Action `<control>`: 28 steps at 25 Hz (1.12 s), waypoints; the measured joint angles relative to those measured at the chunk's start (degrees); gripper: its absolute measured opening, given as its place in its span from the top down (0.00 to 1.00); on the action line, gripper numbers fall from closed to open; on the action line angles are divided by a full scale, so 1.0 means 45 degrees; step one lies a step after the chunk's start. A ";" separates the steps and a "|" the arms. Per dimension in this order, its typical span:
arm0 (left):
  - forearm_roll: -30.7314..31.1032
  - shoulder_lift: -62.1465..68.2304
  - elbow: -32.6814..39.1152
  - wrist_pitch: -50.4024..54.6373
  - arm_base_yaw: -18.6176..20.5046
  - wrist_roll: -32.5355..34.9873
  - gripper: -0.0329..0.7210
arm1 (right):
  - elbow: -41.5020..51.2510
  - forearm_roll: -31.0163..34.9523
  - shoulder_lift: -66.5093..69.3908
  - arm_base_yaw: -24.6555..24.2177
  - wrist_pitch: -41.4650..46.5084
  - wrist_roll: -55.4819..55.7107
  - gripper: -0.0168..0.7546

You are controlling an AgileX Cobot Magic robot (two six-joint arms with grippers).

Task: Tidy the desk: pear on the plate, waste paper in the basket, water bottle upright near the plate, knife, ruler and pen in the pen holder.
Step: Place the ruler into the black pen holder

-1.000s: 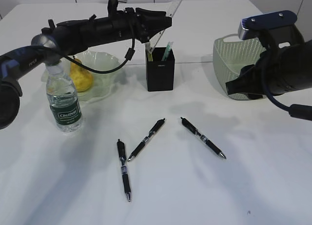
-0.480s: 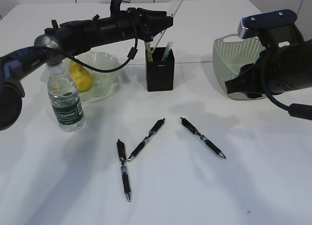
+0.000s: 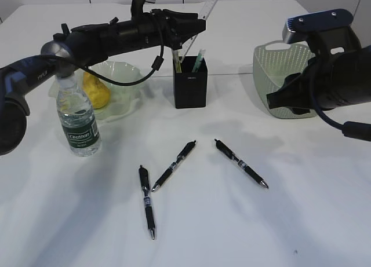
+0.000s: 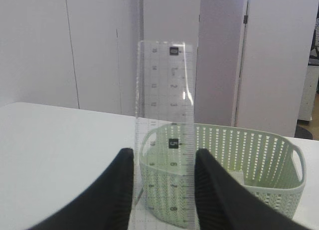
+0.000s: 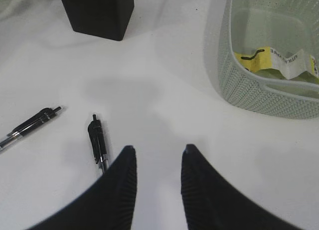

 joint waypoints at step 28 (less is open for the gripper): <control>0.0407 0.0073 -0.0108 -0.0020 -0.0038 -0.0023 0.62 | 0.0000 0.0000 0.0539 0.0000 -0.0658 0.0020 0.64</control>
